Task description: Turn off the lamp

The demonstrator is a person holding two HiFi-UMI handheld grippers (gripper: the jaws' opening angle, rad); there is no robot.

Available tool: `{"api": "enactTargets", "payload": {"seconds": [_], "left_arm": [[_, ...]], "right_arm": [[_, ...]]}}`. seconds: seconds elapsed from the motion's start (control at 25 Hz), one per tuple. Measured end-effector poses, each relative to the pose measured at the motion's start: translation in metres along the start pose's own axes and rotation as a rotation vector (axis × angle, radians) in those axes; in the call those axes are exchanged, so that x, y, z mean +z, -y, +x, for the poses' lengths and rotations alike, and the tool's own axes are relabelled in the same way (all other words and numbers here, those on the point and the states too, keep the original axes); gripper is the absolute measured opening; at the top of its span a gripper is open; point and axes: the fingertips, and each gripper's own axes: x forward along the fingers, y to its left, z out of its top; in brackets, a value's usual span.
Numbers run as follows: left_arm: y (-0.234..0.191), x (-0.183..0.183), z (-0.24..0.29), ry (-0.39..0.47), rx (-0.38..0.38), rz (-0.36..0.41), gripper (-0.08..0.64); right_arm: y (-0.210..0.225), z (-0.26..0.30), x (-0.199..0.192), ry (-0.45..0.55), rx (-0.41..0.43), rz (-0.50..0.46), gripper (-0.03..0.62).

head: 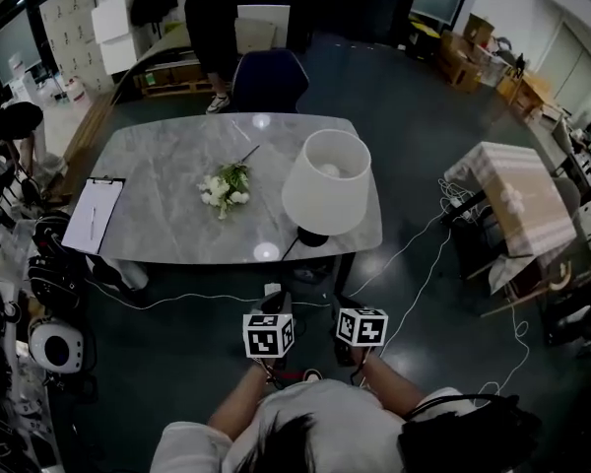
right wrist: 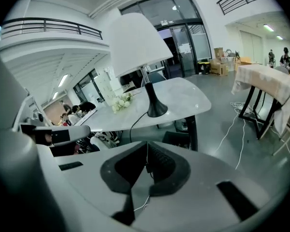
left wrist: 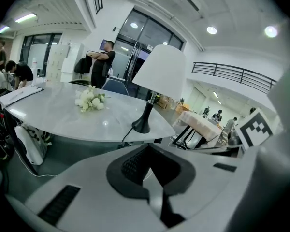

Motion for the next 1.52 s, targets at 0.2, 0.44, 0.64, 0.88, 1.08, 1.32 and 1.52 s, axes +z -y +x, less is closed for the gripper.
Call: {"api": "enactTargets", "payload": {"seconds": [0.2,0.44,0.64,0.88,1.08,1.32,1.52], "left_arm": [[0.018,0.012,0.015,-0.007,-0.035,0.03,0.009],[0.039,0.015,0.022,-0.025,-0.071,0.072,0.009],[0.057,0.009,0.025,-0.035,-0.089,0.1,0.009],[0.069,-0.003,0.027,-0.06,-0.087,0.113,0.009],[0.07,-0.005,0.024,-0.065,-0.074,0.119,0.009],[0.071,-0.001,0.02,-0.058,-0.058,0.117,0.009],[0.069,-0.001,0.016,-0.059,-0.049,0.121,0.009]], "right_arm": [[0.01,-0.019,0.022,0.057,-0.035,-0.066,0.0],[0.022,-0.039,0.021,0.087,-0.08,-0.074,0.0],[0.032,-0.05,0.006,0.088,-0.101,-0.063,0.0],[0.04,-0.055,-0.009,0.065,-0.092,-0.056,0.0],[0.039,-0.057,-0.004,0.076,-0.076,-0.046,0.0],[0.034,-0.057,0.005,0.072,-0.044,-0.063,0.0],[0.027,-0.055,0.014,0.071,-0.04,-0.114,0.0]]}}
